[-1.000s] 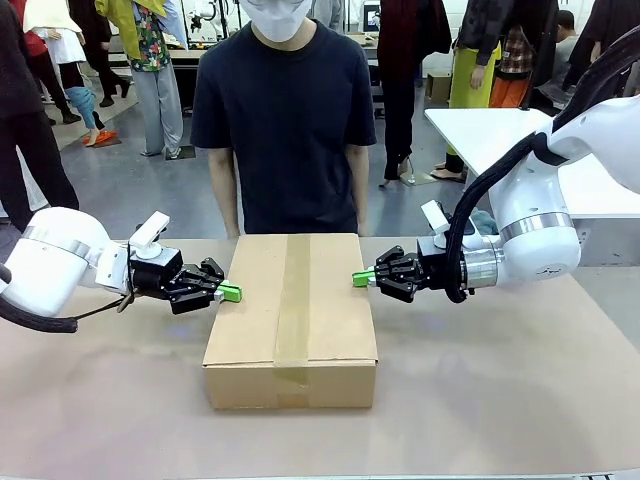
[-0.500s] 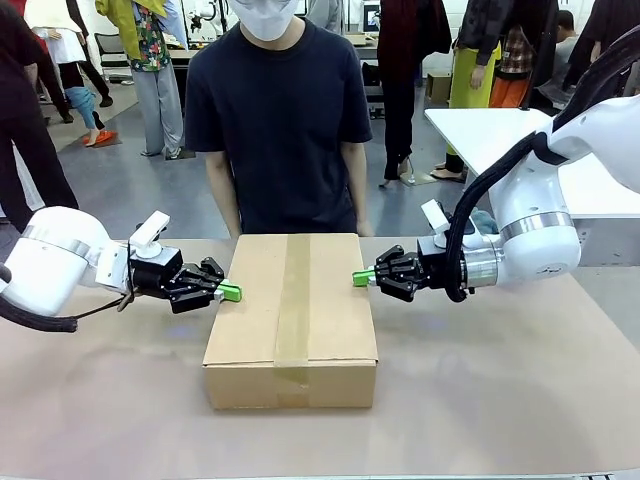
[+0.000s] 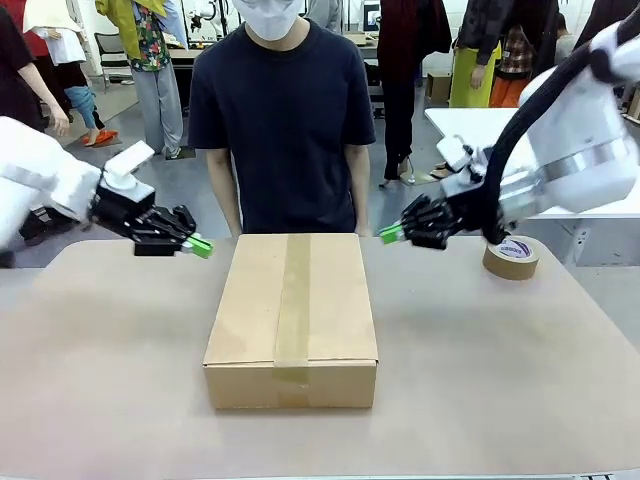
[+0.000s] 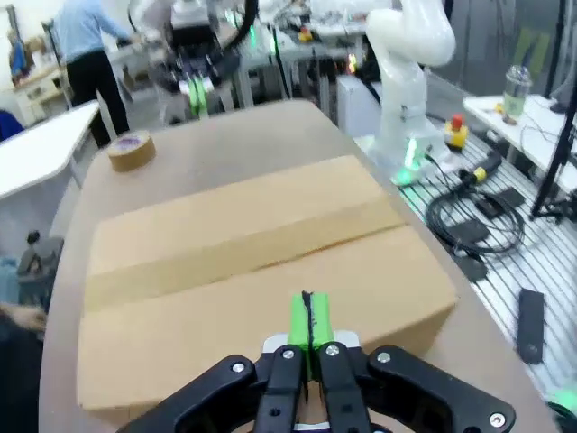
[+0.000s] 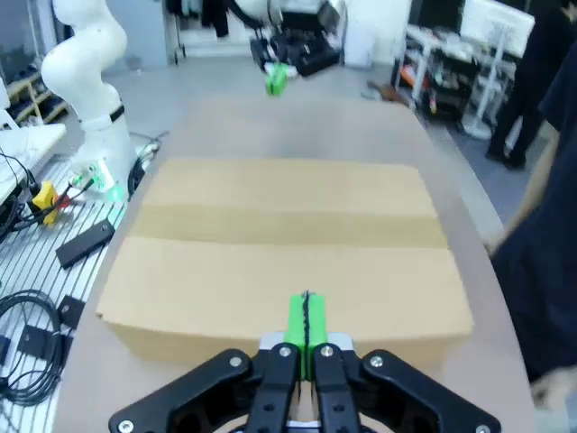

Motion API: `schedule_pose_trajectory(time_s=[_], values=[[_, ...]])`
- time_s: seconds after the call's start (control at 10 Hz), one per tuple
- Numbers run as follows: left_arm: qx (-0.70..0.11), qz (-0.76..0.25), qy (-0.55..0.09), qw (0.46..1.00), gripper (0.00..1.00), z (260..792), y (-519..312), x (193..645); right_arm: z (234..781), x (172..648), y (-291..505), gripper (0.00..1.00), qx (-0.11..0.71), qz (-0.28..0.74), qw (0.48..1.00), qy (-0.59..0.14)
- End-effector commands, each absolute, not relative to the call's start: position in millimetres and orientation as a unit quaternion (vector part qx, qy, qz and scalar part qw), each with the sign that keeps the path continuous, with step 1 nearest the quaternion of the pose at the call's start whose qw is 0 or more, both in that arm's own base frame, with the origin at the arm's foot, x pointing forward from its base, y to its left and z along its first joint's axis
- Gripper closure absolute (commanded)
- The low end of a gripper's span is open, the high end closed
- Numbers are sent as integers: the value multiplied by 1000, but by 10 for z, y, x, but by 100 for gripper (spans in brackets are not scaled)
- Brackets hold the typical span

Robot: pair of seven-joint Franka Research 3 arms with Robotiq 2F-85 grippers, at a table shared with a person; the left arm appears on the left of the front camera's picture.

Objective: Wrap the clocks to prevent damage.
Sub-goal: After the human seals the box with tape, release both hands from the side flaps of the Package Box.

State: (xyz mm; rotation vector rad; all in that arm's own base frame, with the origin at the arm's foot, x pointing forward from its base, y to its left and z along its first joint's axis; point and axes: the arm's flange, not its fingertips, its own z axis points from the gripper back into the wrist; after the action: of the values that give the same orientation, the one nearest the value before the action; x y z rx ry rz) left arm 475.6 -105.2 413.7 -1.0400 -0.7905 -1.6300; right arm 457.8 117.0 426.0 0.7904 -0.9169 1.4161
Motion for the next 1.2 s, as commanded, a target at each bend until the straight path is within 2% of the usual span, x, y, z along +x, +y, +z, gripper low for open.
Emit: schedule_pose_trajectory(time_s=[0.0, 0.2, 0.5, 0.6, 0.7, 0.8, 1.1], values=[[-377, -696, -276, 545, 100, 4535, -914, 4640, 4728, 4406, 913, 99, 290, 601, 646, -369], [-328, -702, -256, 578, 100, 5017, -680, 4509, 5087, 4269, 675, 99, 255, 597, 680, -342], [-288, -688, -297, 596, 100, 5510, -235, 4260, 5594, 3914, 452, 99, 226, 595, 698, -328], [-281, -679, -314, 601, 100, 5522, -127, 4242, 5637, 3881, 455, 99, 237, 602, 693, -319], [-292, -696, -295, 586, 100, 5498, -296, 4339, 5592, 3939, 481, 99, 252, 615, 682, -304], [-292, -696, -295, 586, 100, 5498, -296, 4339, 5636, 3935, 421, 99, 222, 601, 691, -336], [-292, -696, -295, 586, 100, 5498, -296, 4339, 5636, 3935, 421, 99, 222, 601, 691, -336]])
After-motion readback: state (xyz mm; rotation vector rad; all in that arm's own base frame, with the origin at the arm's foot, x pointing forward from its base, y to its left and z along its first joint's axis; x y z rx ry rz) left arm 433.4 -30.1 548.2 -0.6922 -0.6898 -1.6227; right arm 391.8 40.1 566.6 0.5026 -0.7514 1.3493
